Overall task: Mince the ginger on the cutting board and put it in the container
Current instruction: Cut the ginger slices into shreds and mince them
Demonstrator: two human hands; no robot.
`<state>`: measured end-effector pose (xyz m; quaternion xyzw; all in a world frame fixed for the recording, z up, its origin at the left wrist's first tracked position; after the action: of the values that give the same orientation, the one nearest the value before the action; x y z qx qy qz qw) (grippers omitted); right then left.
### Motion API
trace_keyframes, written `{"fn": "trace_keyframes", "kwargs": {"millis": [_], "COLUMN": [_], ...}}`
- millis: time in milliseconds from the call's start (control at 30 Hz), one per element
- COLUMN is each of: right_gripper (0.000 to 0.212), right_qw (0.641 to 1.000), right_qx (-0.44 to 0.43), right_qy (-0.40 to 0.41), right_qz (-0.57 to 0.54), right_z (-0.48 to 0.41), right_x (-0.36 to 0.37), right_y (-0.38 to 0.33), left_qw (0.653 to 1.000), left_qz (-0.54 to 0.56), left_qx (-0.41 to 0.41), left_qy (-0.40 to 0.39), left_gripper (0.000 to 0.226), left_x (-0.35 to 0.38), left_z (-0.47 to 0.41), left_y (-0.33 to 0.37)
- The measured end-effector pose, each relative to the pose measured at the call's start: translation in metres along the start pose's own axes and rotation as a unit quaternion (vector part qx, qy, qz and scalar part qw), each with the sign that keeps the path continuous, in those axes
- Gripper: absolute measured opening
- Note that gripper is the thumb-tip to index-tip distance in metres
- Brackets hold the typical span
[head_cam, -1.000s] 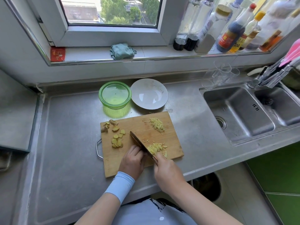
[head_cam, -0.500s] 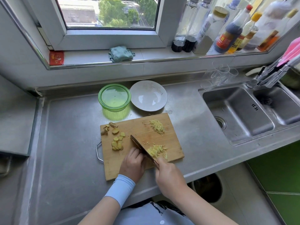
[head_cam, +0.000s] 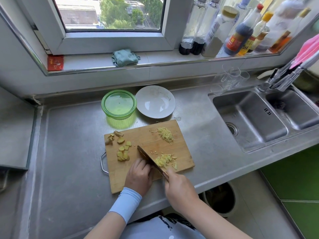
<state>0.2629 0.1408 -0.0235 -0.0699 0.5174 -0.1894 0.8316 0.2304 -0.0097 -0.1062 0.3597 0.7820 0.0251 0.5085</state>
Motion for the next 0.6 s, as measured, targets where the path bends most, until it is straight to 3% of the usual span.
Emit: {"fn": "trace_keyframes", "kwargs": {"millis": [100,233,333,400,467,600], "right_gripper": [0.009,0.009,0.03,0.047,0.05,0.007], "right_qw": [1.0,1.0,1.0,1.0,1.0,0.999], "right_qx": [-0.009,-0.02,-0.009,0.003,0.013,-0.001], "right_qy": [0.005,-0.001,-0.002,-0.007,-0.013,-0.016], "right_qz": [0.001,-0.006,-0.022,-0.015,-0.016,-0.042], "right_z": [-0.01,-0.011,-0.001,0.002,0.0,-0.011], "right_x": [-0.003,-0.006,-0.002,0.003,0.005,-0.002], "right_y": [-0.015,-0.013,0.004,0.013,0.013,-0.004], "left_qw": [1.0,1.0,1.0,1.0,1.0,1.0], "left_qz": [-0.001,0.004,0.017,0.018,0.015,0.019], "left_qx": [0.006,0.004,-0.006,0.0,0.007,0.009], "left_qy": [-0.002,-0.005,-0.005,-0.005,-0.005,-0.009], "left_gripper": [0.017,0.014,0.003,0.008,0.013,0.009], "left_x": [-0.001,-0.004,-0.005,-0.004,-0.004,-0.003], "left_z": [0.0,-0.001,-0.001,-0.001,0.0,0.001], "left_y": [-0.001,0.002,0.0,-0.001,0.0,-0.002]}}
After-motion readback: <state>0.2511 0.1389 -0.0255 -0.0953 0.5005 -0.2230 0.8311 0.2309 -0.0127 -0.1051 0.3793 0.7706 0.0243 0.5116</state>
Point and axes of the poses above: each hand's wrist, its own z-axis away from the middle knuckle, its own x-axis out of the palm, y = z × x, the point moved 2 cm from there along -z, towards the middle knuckle, and after that the axes turned 12 degrees about x, right-handed, at the moved point
